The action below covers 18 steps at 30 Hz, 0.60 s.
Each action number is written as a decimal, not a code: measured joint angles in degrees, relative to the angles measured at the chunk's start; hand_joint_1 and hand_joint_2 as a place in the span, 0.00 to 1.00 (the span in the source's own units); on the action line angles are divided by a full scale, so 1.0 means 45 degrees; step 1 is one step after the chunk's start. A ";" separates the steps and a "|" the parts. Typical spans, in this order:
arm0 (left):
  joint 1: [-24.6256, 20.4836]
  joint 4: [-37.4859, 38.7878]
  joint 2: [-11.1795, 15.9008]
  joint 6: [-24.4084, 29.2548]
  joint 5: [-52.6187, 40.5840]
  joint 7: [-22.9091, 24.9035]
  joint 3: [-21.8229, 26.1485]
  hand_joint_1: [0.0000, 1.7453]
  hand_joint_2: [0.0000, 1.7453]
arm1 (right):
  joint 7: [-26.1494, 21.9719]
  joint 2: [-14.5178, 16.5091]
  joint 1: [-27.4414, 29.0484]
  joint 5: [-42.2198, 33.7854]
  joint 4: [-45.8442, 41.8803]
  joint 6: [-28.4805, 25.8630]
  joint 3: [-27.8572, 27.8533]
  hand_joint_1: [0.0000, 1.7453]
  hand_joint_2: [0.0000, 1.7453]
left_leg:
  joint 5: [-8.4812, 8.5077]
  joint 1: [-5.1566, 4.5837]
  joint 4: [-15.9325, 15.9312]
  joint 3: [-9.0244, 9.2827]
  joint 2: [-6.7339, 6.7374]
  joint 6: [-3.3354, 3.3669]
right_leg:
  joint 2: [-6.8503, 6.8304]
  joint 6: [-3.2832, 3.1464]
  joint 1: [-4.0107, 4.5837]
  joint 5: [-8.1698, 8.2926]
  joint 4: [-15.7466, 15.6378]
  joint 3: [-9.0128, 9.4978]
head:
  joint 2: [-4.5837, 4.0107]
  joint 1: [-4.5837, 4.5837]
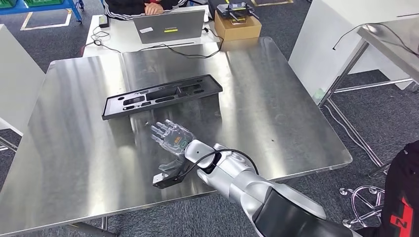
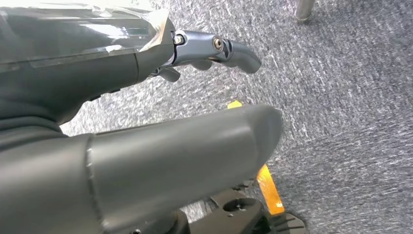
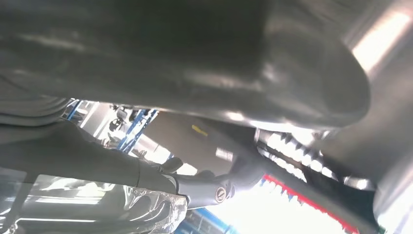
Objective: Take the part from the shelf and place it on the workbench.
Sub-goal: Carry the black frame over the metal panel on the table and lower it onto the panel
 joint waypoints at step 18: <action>-0.0060 -0.0032 -0.0052 0.0387 0.0251 0.0258 -0.0060 0.00 0.00 | -0.3997 -0.0289 0.3384 -0.7169 -0.6502 -0.1326 -0.4144 0.00 0.00 | 0.2332 0.0066 -0.0233 -0.2472 0.0200 -0.0097 | -0.0036 -0.0434 0.0013 -0.1800 -0.0535 0.2180 | 0.0000 0.0043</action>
